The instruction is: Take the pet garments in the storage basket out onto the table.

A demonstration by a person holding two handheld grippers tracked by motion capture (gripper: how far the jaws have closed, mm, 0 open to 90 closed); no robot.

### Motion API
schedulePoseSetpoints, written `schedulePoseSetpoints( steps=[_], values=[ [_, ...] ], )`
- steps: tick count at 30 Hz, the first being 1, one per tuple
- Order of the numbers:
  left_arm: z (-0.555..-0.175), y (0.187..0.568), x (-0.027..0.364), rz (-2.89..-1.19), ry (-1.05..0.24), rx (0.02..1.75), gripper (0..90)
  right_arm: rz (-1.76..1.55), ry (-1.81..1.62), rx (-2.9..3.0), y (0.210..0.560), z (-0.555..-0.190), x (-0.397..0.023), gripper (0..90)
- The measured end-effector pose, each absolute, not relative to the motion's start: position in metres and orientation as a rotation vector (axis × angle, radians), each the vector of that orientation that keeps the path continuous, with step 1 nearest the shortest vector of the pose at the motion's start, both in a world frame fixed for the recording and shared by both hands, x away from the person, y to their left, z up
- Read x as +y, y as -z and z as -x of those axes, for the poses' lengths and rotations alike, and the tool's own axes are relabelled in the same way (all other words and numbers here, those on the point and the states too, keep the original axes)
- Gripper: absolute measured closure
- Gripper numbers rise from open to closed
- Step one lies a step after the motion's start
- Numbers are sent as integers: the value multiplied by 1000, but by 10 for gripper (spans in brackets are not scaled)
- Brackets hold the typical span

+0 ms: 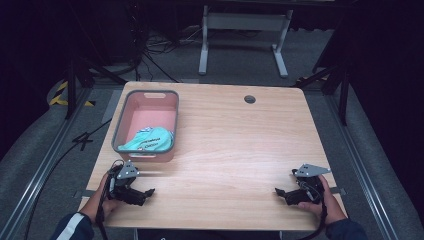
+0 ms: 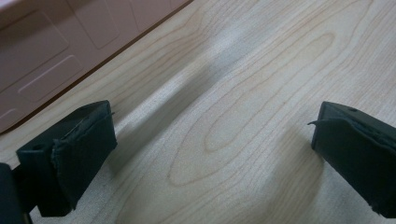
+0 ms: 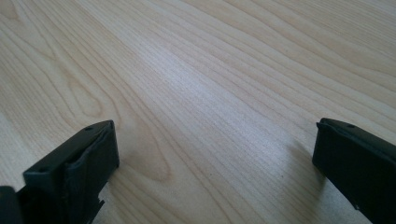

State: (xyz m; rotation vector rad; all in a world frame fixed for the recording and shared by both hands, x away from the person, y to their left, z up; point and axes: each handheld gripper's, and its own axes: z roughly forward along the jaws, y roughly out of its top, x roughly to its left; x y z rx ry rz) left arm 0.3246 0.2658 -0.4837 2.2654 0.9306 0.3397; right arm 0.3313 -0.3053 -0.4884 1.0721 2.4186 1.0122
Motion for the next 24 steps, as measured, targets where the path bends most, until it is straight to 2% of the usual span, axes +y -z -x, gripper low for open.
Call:
schedulePoseSetpoints(
  steps=[11,14,15,18,19,24],
  values=[
    [-323,484,268,-2270,-327,914,0,-1071,-1012,2422,488,-332,-305,6],
    [-321,479,270,-2324,-304,913,5,-1071,-1010,2421,488,-332,-305,6],
    [-320,477,271,-2334,-307,924,12,-1073,-1010,2420,488,-332,-305,6],
    [-318,473,271,-2342,-307,915,151,-1074,-1010,2419,488,-331,-305,6],
    [-318,473,271,-2342,-307,915,167,-1074,-1010,2419,488,-331,-305,6],
    [-318,465,277,-2397,-246,839,156,-1074,-1010,2419,488,-331,-305,6]
  ],
)
